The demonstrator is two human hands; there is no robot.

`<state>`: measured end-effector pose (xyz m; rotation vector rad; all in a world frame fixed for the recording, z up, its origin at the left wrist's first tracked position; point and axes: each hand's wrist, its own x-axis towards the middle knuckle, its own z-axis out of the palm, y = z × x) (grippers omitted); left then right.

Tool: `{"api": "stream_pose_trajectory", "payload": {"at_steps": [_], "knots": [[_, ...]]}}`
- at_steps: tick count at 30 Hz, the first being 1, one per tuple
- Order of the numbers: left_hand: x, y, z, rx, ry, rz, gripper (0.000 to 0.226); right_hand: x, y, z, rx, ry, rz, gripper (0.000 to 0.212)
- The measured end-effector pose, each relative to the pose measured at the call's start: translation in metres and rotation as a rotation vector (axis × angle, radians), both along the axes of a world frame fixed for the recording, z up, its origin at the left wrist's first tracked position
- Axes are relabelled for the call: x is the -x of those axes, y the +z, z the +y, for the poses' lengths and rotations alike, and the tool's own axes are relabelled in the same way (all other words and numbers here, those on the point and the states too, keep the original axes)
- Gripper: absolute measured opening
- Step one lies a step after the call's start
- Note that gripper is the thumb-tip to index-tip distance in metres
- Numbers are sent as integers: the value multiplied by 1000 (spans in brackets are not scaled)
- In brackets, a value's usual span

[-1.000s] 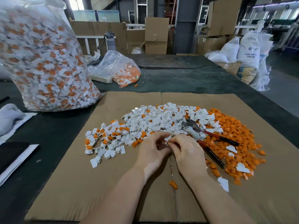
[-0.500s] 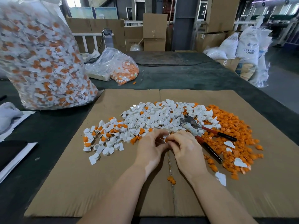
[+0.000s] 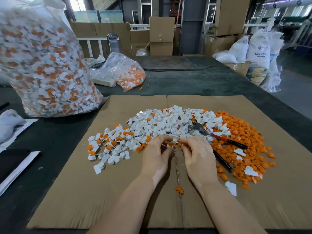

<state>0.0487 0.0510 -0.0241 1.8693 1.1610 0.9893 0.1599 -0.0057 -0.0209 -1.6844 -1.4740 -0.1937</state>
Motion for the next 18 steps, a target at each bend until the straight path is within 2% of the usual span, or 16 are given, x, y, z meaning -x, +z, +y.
{"api": "stream_pose_trajectory", "payload": {"at_steps": [4, 12, 18], "knots": [[1, 1, -2, 19, -3, -49, 34, 0, 0, 0, -6, 11, -22, 14], [1, 2, -2, 44, -8, -57, 35, 0, 0, 0, -24, -2, -57, 15], [0, 5, -3, 34, 33, -41, 23, 0, -1, 0, -4, -17, -59, 14]]}}
